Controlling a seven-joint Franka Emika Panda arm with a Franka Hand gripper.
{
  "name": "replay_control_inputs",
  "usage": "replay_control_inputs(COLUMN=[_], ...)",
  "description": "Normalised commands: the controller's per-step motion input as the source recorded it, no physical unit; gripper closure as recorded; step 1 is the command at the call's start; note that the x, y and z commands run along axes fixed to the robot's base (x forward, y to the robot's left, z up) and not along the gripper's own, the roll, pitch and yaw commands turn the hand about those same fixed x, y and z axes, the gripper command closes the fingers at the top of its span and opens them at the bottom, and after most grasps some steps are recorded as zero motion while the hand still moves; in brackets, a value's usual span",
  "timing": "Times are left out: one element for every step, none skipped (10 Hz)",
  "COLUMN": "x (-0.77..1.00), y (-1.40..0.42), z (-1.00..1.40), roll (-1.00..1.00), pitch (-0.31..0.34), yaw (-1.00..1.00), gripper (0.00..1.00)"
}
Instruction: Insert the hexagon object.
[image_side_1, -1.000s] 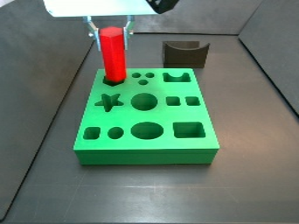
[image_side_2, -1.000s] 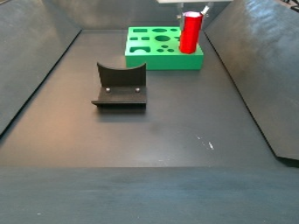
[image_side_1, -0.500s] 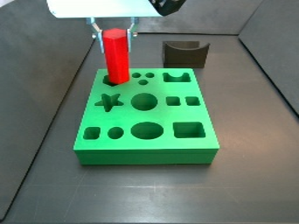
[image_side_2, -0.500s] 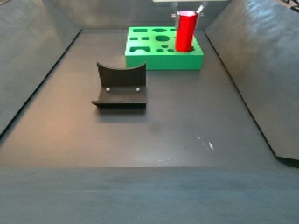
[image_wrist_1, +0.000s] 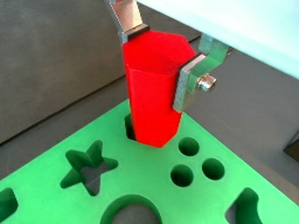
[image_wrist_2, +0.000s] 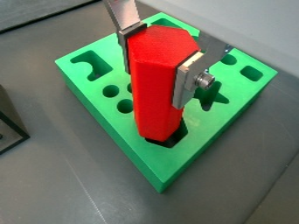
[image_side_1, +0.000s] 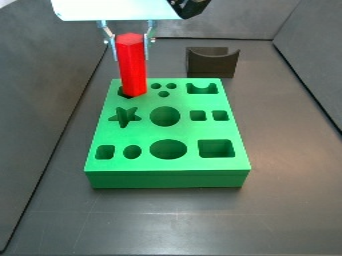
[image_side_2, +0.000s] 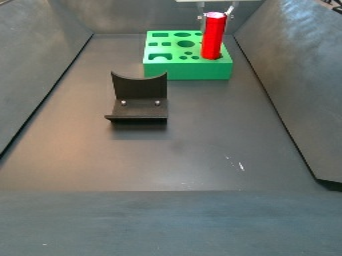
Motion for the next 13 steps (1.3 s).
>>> replay_control_inputs(x=[-0.25,-0.22,0.02,0.47,0.49,0.38,0.16,0.11,0.23,0.37,0.25,0.20,0.00], y=[0.00,0.00,-0.01,0.00,0.00,0.00,-0.09,-0.16,-0.04,0.06,0.15,0.19,0.00], z=[0.00,-0.06,-0.36,-0.75,-0.77,-0.79,-0.91,-1.00,-1.00,-1.00,-1.00,-1.00,-1.00], roll=[-0.01,0.00,0.00,0.04,0.03,0.04,0.00,0.00,0.06,0.07,0.05,0.07,0.05], pitch=[-0.029,-0.030,0.000,0.124,0.143,0.116,0.049,0.031,0.003,0.000,0.000,0.000,-0.003], yaw=[-0.05,-0.01,0.00,0.00,0.00,0.00,0.00,0.00,0.00,-0.11,-0.09,-0.03,0.00], gripper=[1.00,1.00,1.00,1.00,1.00,1.00,1.00,1.00,1.00,1.00,1.00,1.00,1.00])
